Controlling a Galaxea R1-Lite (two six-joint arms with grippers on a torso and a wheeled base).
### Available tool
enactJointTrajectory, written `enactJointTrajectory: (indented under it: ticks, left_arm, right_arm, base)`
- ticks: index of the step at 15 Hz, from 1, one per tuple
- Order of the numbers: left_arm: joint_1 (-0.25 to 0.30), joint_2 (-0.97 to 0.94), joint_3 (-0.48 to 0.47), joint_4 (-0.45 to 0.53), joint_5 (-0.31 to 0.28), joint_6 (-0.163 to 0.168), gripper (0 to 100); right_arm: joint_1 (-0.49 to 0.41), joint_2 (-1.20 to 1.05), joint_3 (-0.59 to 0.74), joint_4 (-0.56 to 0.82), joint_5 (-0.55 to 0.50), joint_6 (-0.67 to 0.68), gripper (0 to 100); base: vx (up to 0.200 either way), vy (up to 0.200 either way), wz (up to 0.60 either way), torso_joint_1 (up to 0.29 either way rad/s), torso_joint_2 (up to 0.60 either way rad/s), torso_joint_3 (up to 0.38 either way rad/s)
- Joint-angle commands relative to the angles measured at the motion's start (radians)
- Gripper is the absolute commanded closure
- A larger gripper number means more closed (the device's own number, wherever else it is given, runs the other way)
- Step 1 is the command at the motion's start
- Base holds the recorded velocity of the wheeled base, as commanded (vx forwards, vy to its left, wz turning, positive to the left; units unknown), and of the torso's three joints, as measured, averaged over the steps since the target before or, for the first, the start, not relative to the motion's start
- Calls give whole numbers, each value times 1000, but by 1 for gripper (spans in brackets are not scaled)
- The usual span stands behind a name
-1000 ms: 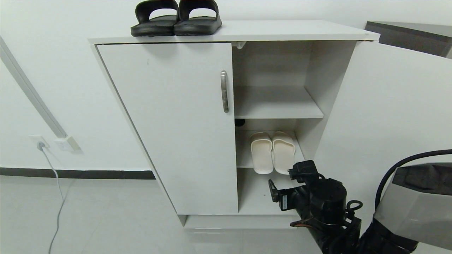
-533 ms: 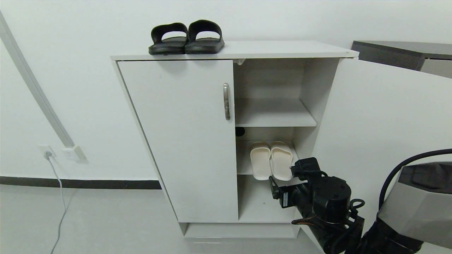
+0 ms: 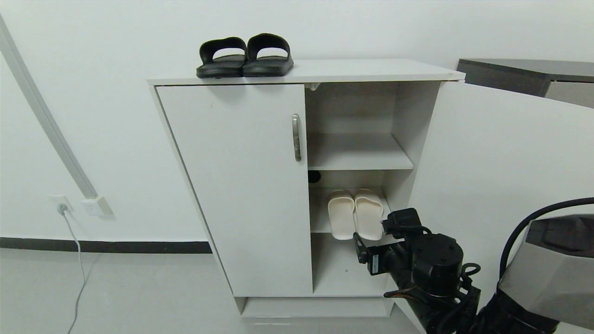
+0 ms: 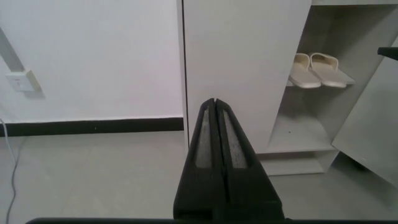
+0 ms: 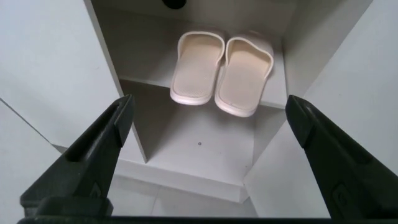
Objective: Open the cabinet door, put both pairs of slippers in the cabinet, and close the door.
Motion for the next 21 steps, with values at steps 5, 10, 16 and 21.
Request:
enactJointTrajectory:
  ticks: [5,10,16,21]
  left_arm:
    - [0,1,0,0,0,-1,100]
    - [1,1,0,0,0,-1,100]
    - [1,1,0,0,0,-1,100]
    - [0,1,0,0,2,-2,100]
  right_arm:
    - [0,5,4,3,0,0,0]
    - [-4,6,7,-14,0,0,0]
    - [-18,5,4,-29,6,11,0]
    - [-26,6,7,-45,6,3,0]
  base:
    - [0,200,0,6,1,6]
    - [0,200,0,1,4,3]
    - [0,200,0,3,0,-2]
    - [0,40,0,0,0,0]
